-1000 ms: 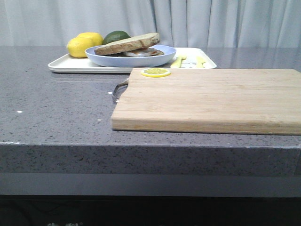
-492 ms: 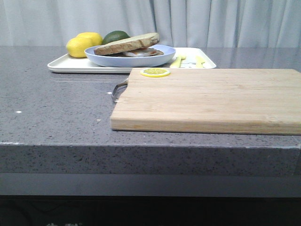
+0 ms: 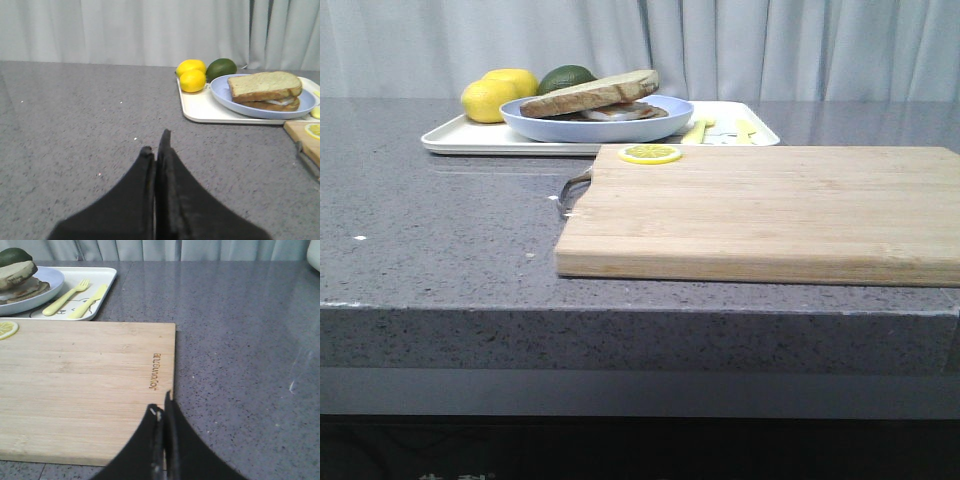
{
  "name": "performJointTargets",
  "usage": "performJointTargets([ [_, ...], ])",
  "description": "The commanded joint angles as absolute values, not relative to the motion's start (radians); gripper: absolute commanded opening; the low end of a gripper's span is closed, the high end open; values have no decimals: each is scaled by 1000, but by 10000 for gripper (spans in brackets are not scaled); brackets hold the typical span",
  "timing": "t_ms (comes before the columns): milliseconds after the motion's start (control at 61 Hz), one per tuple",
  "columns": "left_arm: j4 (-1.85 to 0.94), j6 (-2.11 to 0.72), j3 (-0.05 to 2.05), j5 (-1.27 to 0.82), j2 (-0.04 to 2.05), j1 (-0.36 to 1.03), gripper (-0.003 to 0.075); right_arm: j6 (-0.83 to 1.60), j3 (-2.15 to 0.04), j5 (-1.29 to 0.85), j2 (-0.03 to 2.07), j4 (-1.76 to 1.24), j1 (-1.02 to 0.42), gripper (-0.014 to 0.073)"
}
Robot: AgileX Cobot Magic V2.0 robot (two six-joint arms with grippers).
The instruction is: Place bread and move sandwich to tray
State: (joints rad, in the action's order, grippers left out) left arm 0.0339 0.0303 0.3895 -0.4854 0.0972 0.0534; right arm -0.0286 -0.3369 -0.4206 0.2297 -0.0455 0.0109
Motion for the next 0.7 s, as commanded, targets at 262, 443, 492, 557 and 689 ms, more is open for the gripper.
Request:
performJointTargets([
  [262,14,38,151,-241,-29,13,-19,-30,-364,-343,237,-43,17,-83],
  [443,7,38,19,-103,-29,13,-19,-30,-364,-344,237,-43,17,-83],
  [492,0,38,-21,-42,-29,13,-19,-30,-364,-344,237,-43,17,-83],
  [557,0,38,-9,-95,-29,13,-19,-30,-364,-344,237,-43,17,-83],
  [689,0,38,-13,-63,-27,13,-19,-30,-364,-345,237,-43,17,-83],
])
